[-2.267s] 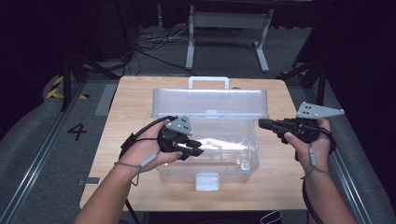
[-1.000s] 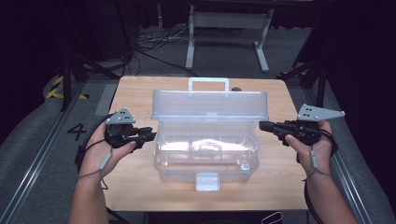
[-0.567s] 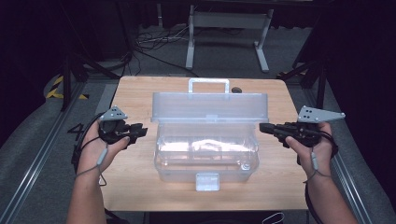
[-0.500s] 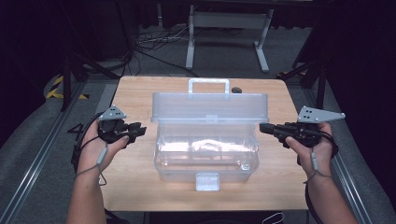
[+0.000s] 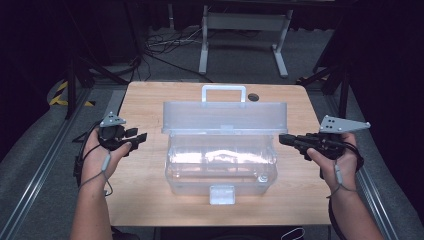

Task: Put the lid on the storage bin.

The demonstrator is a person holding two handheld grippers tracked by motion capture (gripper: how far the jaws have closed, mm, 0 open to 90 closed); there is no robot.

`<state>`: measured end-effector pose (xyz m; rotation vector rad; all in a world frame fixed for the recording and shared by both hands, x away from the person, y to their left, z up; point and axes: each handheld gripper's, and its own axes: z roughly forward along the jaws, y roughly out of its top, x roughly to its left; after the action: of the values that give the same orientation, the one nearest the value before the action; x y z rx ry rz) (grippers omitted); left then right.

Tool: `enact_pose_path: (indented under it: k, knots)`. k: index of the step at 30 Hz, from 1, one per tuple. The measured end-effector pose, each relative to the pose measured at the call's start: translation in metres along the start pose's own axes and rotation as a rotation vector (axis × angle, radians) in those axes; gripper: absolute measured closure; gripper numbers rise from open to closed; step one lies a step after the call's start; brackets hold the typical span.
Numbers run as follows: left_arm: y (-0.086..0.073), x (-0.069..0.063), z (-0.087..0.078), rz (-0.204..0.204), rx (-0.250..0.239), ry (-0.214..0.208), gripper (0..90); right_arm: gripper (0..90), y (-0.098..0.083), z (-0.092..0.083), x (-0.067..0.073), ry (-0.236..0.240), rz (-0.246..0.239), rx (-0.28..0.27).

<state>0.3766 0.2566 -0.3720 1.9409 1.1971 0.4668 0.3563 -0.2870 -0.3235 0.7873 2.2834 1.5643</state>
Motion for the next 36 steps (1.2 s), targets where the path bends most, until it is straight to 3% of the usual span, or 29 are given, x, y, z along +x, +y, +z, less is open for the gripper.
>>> enact_pose_path:
  k: [7,24,30,36]
  knots:
    - [-0.006,0.007,0.005,-0.009,0.012,0.006,48.9,90.0,0.0,0.0,0.002,0.004,0.004,0.02]
    - [-0.012,0.011,0.012,-0.008,0.058,-0.013,49.1,90.0,-0.002,0.0,0.004,0.039,0.071,0.131]
    - [-0.013,0.012,0.014,-0.007,0.068,-0.015,49.1,90.0,-0.003,0.003,0.004,0.036,0.066,0.179]
    - [-0.014,0.011,0.015,-0.002,0.085,-0.023,49.9,90.0,-0.003,0.003,0.009,0.015,0.028,0.229]
